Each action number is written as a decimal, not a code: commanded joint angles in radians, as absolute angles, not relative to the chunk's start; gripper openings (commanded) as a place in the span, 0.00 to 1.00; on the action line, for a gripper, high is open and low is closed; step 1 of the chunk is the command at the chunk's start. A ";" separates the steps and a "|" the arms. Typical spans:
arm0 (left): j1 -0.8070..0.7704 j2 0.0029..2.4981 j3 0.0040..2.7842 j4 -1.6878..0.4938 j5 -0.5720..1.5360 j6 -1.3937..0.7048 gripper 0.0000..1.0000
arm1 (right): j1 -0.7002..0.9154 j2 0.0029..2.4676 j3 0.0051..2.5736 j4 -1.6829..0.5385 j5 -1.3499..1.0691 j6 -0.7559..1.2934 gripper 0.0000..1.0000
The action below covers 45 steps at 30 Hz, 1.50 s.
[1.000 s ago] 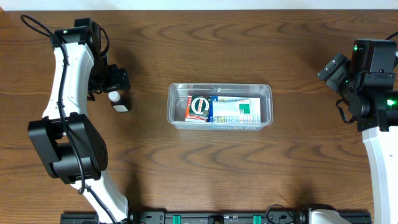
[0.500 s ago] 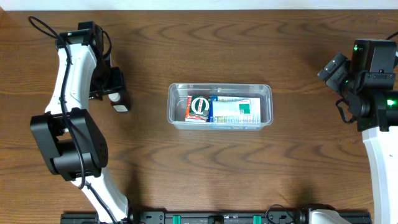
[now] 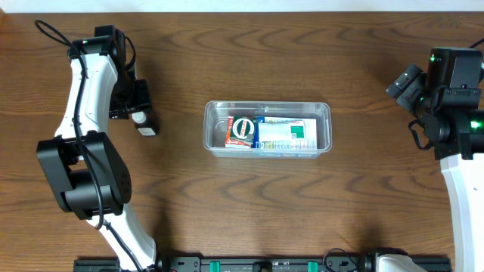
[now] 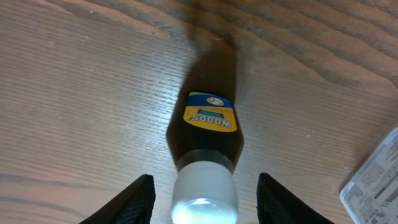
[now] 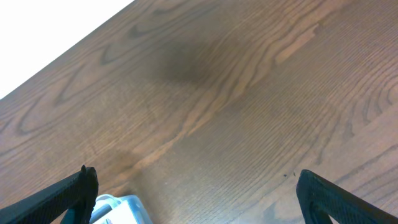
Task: Pack container
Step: 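Grasp the dark bottle by its white cap with the left gripper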
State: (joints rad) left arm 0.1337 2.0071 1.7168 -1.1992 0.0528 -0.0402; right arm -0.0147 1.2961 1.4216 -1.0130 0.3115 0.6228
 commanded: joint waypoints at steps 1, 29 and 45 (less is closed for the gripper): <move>0.134 2.019 1.705 -1.195 0.096 -0.035 0.54 | -0.018 1.296 1.425 -1.014 0.325 0.612 0.99; 0.134 2.019 1.696 -1.236 0.096 -0.054 0.45 | -0.018 1.296 1.425 -1.014 0.325 0.612 0.99; 0.134 2.019 1.653 -1.167 0.086 -0.054 0.37 | -0.018 1.296 1.425 -1.014 0.325 0.612 0.99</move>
State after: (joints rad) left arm 0.1337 2.0071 1.6604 -1.1713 0.0963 -0.0486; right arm -0.0147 1.2961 1.4216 -1.0130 0.3115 0.6231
